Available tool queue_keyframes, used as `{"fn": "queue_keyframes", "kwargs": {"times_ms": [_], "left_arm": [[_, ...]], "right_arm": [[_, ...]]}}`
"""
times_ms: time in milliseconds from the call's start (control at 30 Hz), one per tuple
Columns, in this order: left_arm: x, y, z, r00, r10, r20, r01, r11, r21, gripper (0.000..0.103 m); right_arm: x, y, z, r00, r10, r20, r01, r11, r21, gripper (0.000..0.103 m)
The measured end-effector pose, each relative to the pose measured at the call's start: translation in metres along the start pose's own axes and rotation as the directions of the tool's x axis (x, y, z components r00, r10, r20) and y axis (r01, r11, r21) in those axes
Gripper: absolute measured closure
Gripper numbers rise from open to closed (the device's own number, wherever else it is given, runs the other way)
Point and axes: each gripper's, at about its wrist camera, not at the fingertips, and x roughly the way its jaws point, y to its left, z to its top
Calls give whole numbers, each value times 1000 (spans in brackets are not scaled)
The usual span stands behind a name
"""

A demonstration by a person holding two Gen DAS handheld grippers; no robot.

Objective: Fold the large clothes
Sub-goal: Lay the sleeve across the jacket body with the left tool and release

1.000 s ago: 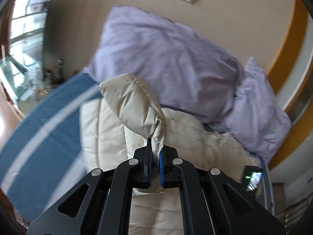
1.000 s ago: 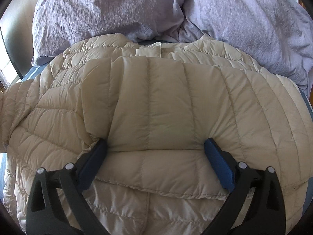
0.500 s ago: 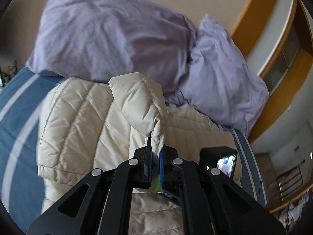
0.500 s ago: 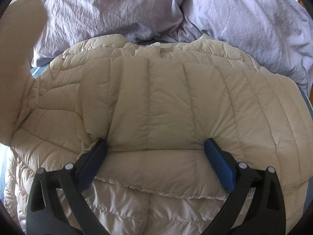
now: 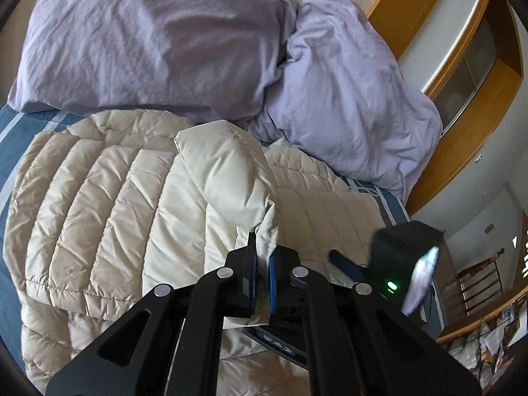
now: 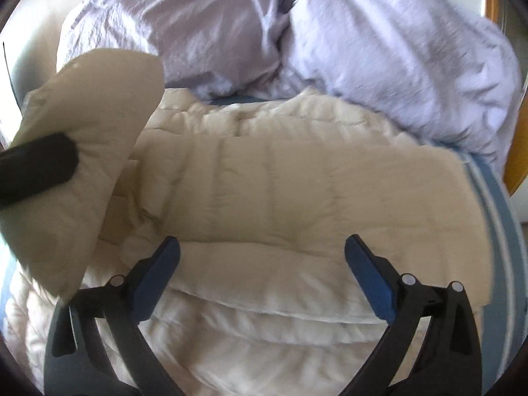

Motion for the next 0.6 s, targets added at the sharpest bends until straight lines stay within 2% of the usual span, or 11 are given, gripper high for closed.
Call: {"fn": "queue_keyframes", "kwargs": {"times_ms": [133,333,367,433,500,600], "left_arm": [[20,-9,-5,999,2,-43,-2,1000,6,98],[43,-21,-12,995,20,-95,-17,999,28,95],[44,-23,-13,995,19,-99,-16,999,32,92],[42,-26,-14,994,4,-108,0,999,37,65],[36,-28,-15,996,-2,-90,6,999,52,49],[25,-32,-14,998,8,-59,-2,996,91,46]], "right_arm": [[-9,-26,-9,997,-72,5,72,997,0,3],[-18,-61,-15,995,-98,-4,98,993,73,3],[-19,-64,-15,995,-98,-4,98,992,82,3],[-24,-71,-18,995,-99,0,98,991,94,4],[-30,-74,-19,995,-99,7,98,990,101,4],[-34,-77,-18,995,-97,12,95,989,111,4]]}}
